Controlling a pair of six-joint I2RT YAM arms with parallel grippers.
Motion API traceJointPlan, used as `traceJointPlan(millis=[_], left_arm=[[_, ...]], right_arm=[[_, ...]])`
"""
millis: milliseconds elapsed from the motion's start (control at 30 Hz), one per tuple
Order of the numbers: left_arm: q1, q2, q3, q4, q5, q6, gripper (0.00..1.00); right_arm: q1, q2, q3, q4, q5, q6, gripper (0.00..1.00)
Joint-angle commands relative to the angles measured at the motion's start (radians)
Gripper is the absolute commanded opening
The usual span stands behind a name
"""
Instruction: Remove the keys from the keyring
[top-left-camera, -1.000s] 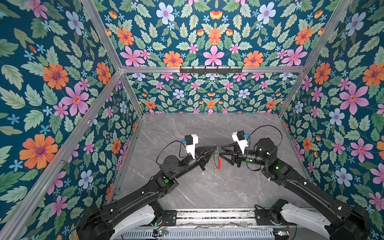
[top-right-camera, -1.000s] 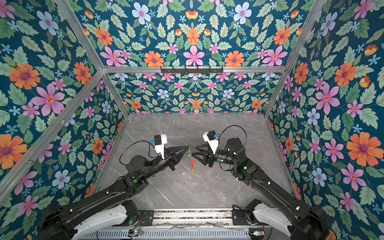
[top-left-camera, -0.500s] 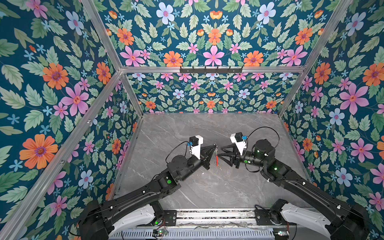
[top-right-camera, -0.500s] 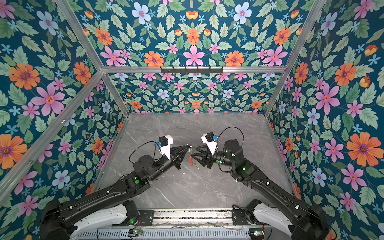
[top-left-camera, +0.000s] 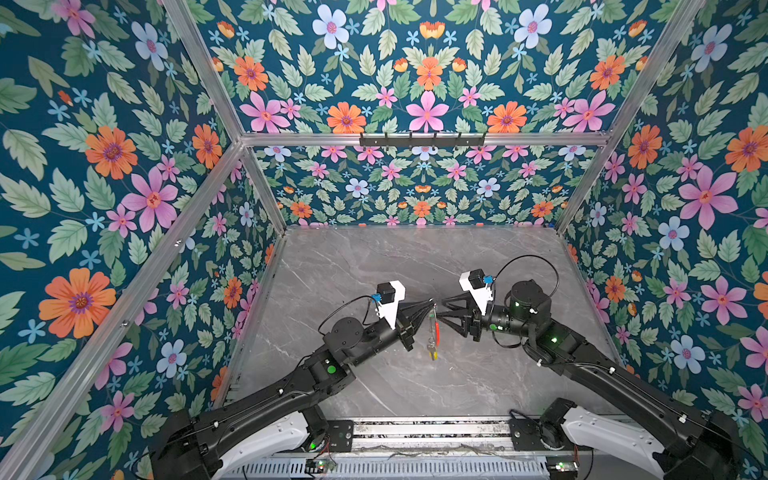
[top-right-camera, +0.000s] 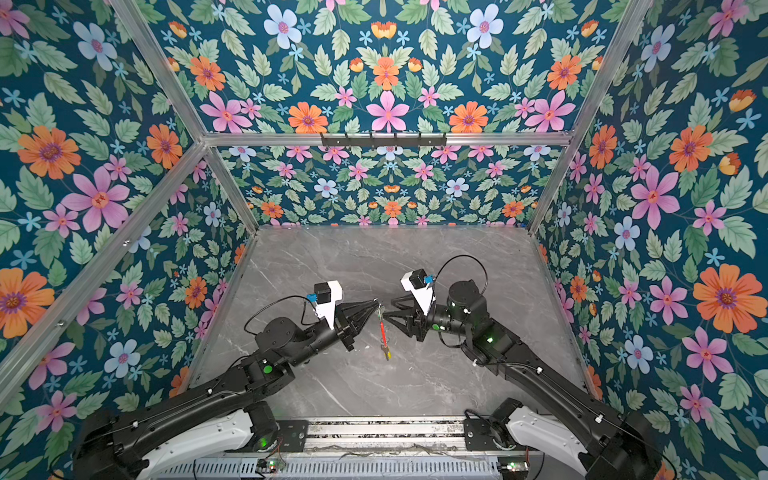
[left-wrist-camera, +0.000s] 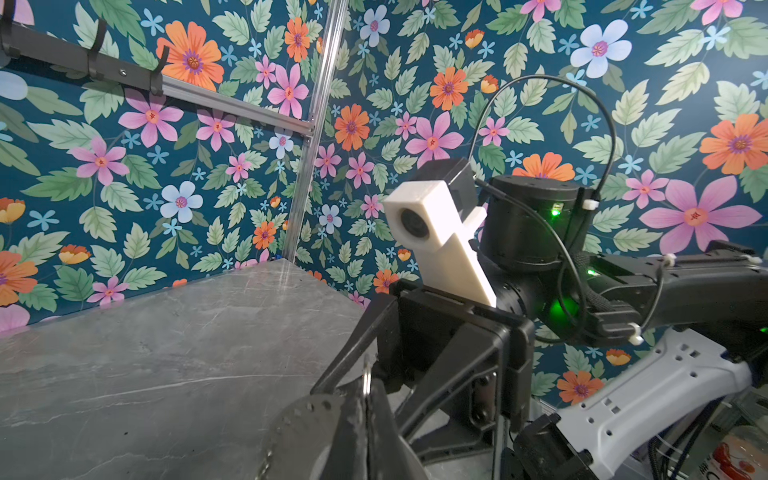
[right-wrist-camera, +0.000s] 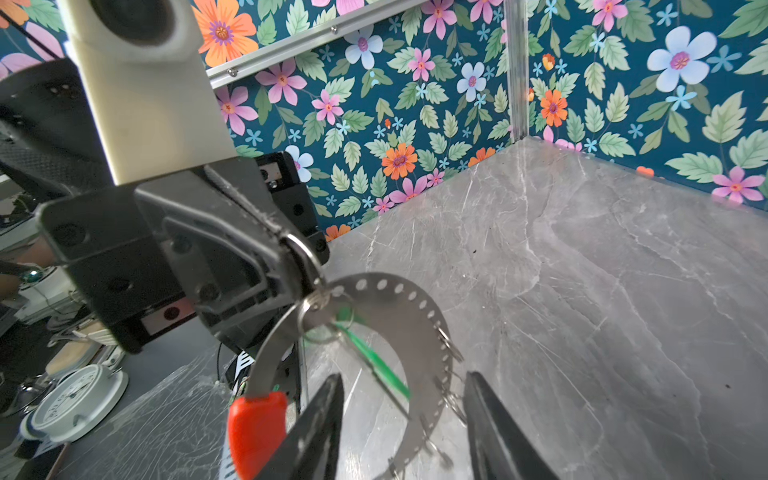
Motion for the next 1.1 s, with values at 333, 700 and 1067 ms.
traceJointPlan(millis=[333,700,1067], left_arm=[[0.001,0.021,-0.002,0.067,0.039,-0.018,0.0],[0.001,0.014,-0.009,0.065,0.019,-0.018,0.0],[0.002,-0.034,-0.003,-0.028,0.022,0.015,0.0]], right_arm=[[0.031,0.026,0.045,-0.014,-0.031,-0.045,0.26],[0.036,0.022,0.042,-0.035,-0.035,-0.047,0.0],[0.036,0.007,0.115,-0.251,-0.032,-0.14,0.0]])
